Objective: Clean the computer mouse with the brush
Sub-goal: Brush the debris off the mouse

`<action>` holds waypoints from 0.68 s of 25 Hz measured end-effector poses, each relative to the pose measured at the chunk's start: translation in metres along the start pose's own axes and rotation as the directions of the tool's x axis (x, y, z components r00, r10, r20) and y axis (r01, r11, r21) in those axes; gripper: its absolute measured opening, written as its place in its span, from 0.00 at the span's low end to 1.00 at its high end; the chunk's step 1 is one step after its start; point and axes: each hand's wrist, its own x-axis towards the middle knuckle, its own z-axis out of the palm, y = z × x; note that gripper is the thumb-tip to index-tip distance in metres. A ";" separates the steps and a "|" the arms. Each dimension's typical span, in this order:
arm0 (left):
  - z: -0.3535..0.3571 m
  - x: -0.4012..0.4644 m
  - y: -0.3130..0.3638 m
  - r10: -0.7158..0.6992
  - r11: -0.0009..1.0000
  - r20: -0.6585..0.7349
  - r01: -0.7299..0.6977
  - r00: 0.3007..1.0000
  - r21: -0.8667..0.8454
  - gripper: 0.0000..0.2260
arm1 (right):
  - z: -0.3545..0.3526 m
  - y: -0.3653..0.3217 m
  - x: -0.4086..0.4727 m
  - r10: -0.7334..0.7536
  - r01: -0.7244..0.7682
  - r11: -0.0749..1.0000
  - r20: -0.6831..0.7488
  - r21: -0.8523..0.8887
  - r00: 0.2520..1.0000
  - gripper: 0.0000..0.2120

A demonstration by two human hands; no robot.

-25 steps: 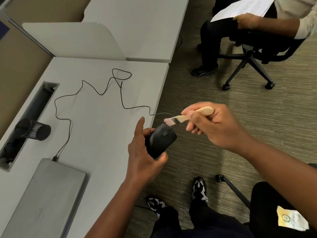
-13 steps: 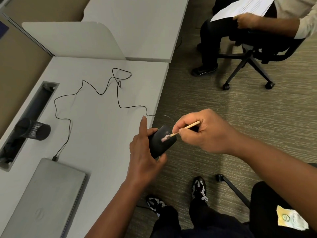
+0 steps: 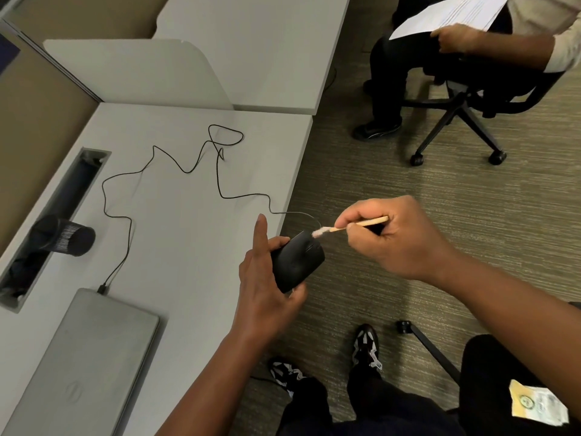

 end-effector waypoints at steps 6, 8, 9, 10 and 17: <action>0.006 0.001 0.002 0.013 0.998 0.037 -0.011 0.999 -0.058 0.66 | 0.022 -0.009 0.006 -0.037 0.040 0.999 0.140 -0.019 0.989 0.10; 0.006 0.000 0.004 -0.001 0.999 0.040 0.003 0.999 -0.049 0.66 | 0.017 -0.004 0.007 -0.048 0.050 0.995 0.020 -0.089 0.999 0.09; 0.006 0.000 0.003 -0.002 0.999 0.039 0.003 0.999 -0.047 0.66 | 0.015 -0.004 0.006 -0.058 0.057 0.995 -0.011 -0.082 0.998 0.09; 0.006 0.001 0.002 0.005 0.999 0.036 -0.003 0.999 -0.047 0.67 | 0.014 -0.006 0.004 -0.076 0.075 0.996 -0.015 -0.056 0.997 0.09; 0.008 0.001 0.001 0.006 0.999 0.041 -0.004 0.999 -0.039 0.66 | 0.015 -0.003 0.007 -0.074 0.073 0.995 -0.002 -0.061 0.997 0.10</action>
